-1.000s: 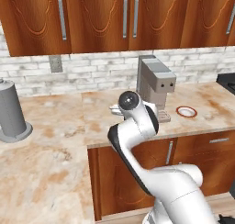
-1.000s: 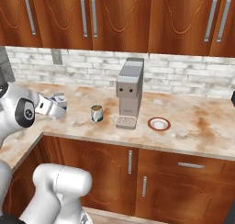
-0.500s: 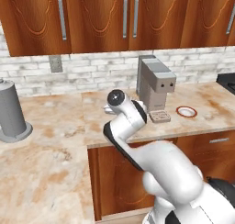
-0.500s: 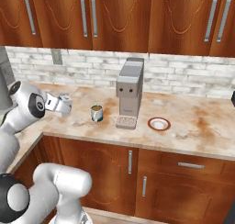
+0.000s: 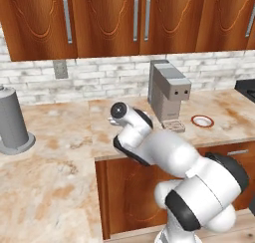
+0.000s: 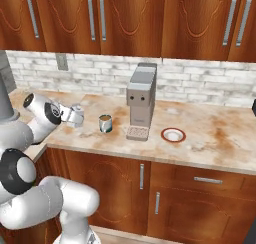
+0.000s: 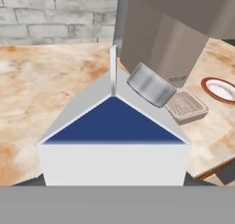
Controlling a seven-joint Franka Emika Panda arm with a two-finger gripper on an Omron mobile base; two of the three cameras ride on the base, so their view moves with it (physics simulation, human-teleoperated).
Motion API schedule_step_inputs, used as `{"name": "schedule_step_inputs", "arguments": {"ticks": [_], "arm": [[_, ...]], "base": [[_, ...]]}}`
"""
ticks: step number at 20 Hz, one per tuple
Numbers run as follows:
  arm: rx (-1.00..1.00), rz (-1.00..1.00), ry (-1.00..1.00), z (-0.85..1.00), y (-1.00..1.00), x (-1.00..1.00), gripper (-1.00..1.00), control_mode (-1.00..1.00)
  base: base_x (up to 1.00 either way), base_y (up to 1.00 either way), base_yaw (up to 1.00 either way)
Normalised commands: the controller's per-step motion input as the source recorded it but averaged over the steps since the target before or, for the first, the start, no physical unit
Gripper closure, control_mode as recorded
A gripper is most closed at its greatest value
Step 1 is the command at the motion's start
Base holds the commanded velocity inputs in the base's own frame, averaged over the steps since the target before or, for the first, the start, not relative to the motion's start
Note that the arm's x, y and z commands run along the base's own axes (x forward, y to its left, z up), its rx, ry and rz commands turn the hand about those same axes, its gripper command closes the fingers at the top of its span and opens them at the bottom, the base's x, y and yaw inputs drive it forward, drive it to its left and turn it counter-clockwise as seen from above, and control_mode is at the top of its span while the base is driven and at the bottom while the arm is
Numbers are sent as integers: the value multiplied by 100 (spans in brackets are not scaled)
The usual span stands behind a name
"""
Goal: Take a sugar cube from the saucer and place it inside the coffee. Then, grab milk from the fridge and place it next to the coffee on the counter to sweeten the coffee.
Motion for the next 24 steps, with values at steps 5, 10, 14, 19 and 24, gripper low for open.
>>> {"name": "schedule_step_inputs", "arguments": {"ticks": [5,10,14,19,24], "arm": [[-3,-4,-4,-27,7,54,-100,-100],[1,-11,-4,-9,5,38,-100,-100],[2,-11,0,53,8,-2,-100,-100],[0,-11,-1,98,28,0,-100,-100],[0,-9,-1,87,19,-16,-100,-100]], "base": [[0,0,0],[0,0,0],[0,0,0],[0,0,0],[0,0,0]]}}
